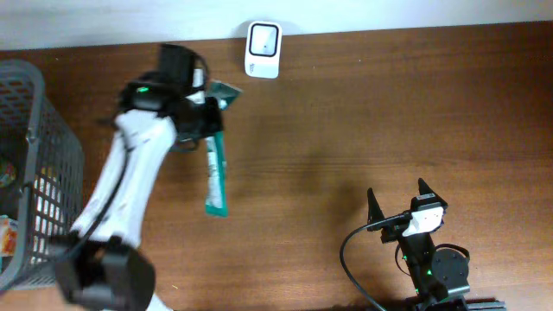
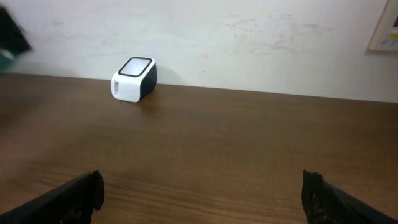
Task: Scan the item barcode
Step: 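Lift gloves pack out and place it on table center with left gripper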
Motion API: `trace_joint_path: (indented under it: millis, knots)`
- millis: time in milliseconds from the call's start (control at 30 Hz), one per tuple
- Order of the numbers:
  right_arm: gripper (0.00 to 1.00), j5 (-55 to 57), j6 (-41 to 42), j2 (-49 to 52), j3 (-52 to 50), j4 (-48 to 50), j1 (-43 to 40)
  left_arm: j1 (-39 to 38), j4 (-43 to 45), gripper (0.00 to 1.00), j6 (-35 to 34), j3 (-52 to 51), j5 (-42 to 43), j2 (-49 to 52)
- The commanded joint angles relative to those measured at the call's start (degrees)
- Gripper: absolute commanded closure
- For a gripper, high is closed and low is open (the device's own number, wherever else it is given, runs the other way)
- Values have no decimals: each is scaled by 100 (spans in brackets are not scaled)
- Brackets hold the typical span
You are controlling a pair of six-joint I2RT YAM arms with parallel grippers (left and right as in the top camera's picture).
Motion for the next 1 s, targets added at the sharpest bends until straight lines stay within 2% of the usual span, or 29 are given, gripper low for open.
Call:
trace_joint_path:
  millis: [0, 167, 200, 233, 267, 300, 333, 433, 467, 500, 633, 700, 767, 800, 900, 967]
  knots:
    - [2, -48, -37, -39, -31, -24, -28, -417, 422, 100, -286, -31, -20, 787]
    - [2, -48, -37, -39, -31, -24, -28, -667, 866, 100, -433, -31, -186, 1375]
    - [2, -48, -37, -39, -31, -24, -28, -673, 1036, 93, -433, -31, -101, 1438]
    - [2, -48, -37, -39, -31, -24, -28, -673, 1156, 67, -433, -31, 20, 1469]
    - [2, -48, -37, -39, -31, -24, -28, -673, 1250, 48, -433, -31, 153, 1478]
    - [2, -48, -37, -39, -31, -24, -28, -671, 1390, 24, -428, -31, 407, 1478]
    - [2, -48, -37, -39, -31, -26, -28, -673, 1471, 22, -426, -28, 640, 1473]
    - [2, -48, -37, -39, -31, -24, -28, -669, 1753, 18, -424, 15, 649, 1259]
    - [2, -48, -37, -39, -31, -24, -28, -634, 1757, 13, -302, 107, 608, 1073]
    - [2, -48, -37, -39, -31, -24, -28, -535, 1729, 1, 74, 262, 605, 704]
    - [2, -48, -37, -39, -31, -24, -28, 118, 1550, 1, 787, 354, 605, -560]
    - [2, -48, -37, -39, -31, -24, -28, 949, 1231, 0, 885, 354, 404, -1292]
    - [2, -48, -37, -39, -31, -24, -28, 2166, 844, 1, 890, 354, -173, -1895]
    - [2, -48, -37, -39, -31, -24, -28, 2573, 758, 1, 999, 352, -225, -1993]
    - [2, -48, -37, -39, -31, -24, -28, 4050, 535, 10, 1095, 286, -240, -2000]
    - [2, -48, -37, -39, -31, -24, -28, 4725, 551, 5, 1075, 155, -262, -1912]
